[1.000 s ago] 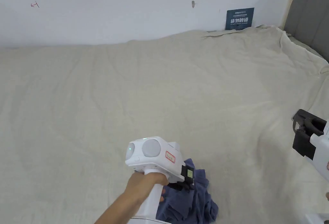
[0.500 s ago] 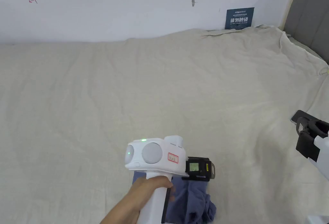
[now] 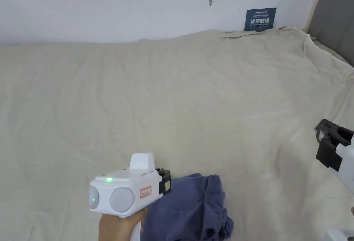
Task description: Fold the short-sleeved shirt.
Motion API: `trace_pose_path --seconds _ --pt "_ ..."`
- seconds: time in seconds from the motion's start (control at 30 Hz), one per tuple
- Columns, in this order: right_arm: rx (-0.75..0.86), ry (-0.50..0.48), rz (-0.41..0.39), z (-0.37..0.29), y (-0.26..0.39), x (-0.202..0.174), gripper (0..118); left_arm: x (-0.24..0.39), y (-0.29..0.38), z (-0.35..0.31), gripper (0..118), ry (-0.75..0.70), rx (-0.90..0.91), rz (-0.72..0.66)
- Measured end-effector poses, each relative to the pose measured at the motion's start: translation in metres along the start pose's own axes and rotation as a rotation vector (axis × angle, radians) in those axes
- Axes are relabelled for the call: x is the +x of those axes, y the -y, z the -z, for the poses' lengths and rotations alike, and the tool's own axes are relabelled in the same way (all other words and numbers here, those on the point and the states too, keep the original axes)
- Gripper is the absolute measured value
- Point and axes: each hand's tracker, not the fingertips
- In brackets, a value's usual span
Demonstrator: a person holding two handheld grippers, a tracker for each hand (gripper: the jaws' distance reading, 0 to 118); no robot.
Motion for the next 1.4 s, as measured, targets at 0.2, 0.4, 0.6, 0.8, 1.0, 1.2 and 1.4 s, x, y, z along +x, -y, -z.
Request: trace_pose_path --seconds 0.2,0.4,0.6,0.8,1.0,1.2,1.4 --pt "-0.012 -0.004 0.008 0.002 0.004 0.002 0 0.013 0.038 0.030 0 -0.104 -0.030 0.079" --pt "-0.027 -0.001 0.010 0.002 0.006 0.006 0 0.045 0.059 0.055 0 -0.091 -0.082 0.144" --pt "-0.038 0.013 0.018 0.002 0.009 0.014 0 0.079 0.063 0.069 0 -0.054 -0.099 0.173" --pt "-0.041 0.024 0.019 0.000 0.009 0.019 0 0.098 0.064 0.076 0 -0.020 -0.105 0.188" --pt "-0.040 0.032 0.022 0.000 0.010 0.021 0 0.118 0.071 0.081 0 0.017 -0.119 0.208" --pt "-0.040 0.035 0.019 -0.002 0.010 0.021 0 0.130 0.076 0.079 0 0.070 -0.129 0.202" --pt "-0.032 0.031 0.011 -0.004 0.006 0.016 0 0.126 0.045 0.041 0 0.174 0.019 0.129"
